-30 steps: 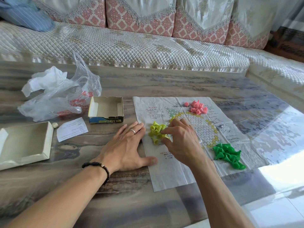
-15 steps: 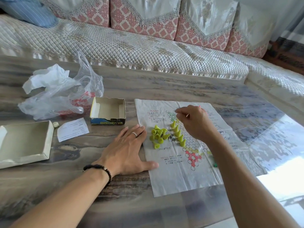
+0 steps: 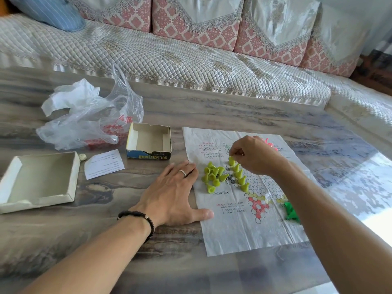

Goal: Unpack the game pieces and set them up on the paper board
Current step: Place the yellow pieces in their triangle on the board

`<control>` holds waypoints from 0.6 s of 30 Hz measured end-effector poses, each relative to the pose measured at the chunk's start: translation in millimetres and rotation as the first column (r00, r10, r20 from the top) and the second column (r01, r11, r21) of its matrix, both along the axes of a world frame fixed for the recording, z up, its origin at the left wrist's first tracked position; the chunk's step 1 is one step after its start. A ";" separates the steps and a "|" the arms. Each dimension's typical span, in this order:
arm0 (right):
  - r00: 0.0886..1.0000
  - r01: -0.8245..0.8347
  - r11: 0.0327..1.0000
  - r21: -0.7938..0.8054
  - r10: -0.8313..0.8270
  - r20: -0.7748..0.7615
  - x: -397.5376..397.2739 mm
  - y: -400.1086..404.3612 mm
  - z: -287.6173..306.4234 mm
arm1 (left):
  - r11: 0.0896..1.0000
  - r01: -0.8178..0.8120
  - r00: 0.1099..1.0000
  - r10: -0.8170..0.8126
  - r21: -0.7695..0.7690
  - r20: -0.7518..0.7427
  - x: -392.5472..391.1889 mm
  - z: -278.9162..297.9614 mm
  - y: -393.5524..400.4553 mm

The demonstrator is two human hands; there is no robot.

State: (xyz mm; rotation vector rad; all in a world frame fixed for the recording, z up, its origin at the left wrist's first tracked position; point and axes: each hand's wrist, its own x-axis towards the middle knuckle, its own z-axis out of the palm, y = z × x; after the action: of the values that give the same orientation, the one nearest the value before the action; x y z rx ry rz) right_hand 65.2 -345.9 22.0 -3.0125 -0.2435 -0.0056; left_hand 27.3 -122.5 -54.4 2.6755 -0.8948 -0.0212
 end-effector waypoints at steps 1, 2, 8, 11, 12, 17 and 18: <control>1.000 -0.008 1.000 -0.012 0.008 -0.001 0.7 0.7 -0.1 | 1.000 0.001 1.000 -0.001 0.003 -0.002 -0.3 0.4 0.1; 1.000 -0.012 1.000 -0.022 0.012 0.002 0.9 1.5 -0.2 | 1.000 0.001 1.000 -0.001 0.005 -0.004 -0.5 1.1 0.3; 0.998 -0.034 0.990 -0.135 0.041 0.045 -2.0 1.8 -9.0 | 1.000 -0.002 1.000 0.002 -0.006 0.000 -1.0 1.7 0.0; 0.998 -0.037 0.989 -0.145 0.043 0.040 -3.2 0.7 -12.3 | 1.000 -0.003 1.000 0.003 -0.011 -0.006 -0.5 1.2 -0.1; 0.998 -0.038 0.989 -0.144 0.043 0.037 -3.5 0.9 -13.0 | 1.000 -0.004 1.000 0.004 -0.013 -0.007 -0.3 1.2 -0.3; 0.999 -0.034 0.990 -0.138 0.039 0.033 -3.2 2.5 -15.8 | 1.000 -0.004 1.000 0.004 -0.008 -0.009 0.0 1.0 -0.1; 0.998 -0.027 0.992 -0.120 0.033 0.047 -3.4 2.8 -15.0 | 1.000 -0.003 1.000 0.003 -0.007 -0.010 0.0 1.2 -0.1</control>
State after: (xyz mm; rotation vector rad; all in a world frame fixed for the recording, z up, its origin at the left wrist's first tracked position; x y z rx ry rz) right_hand 61.8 -343.1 7.1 -3.1299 -0.3044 -0.0652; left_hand 27.3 -122.6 -53.1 2.6676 -0.8867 -0.0308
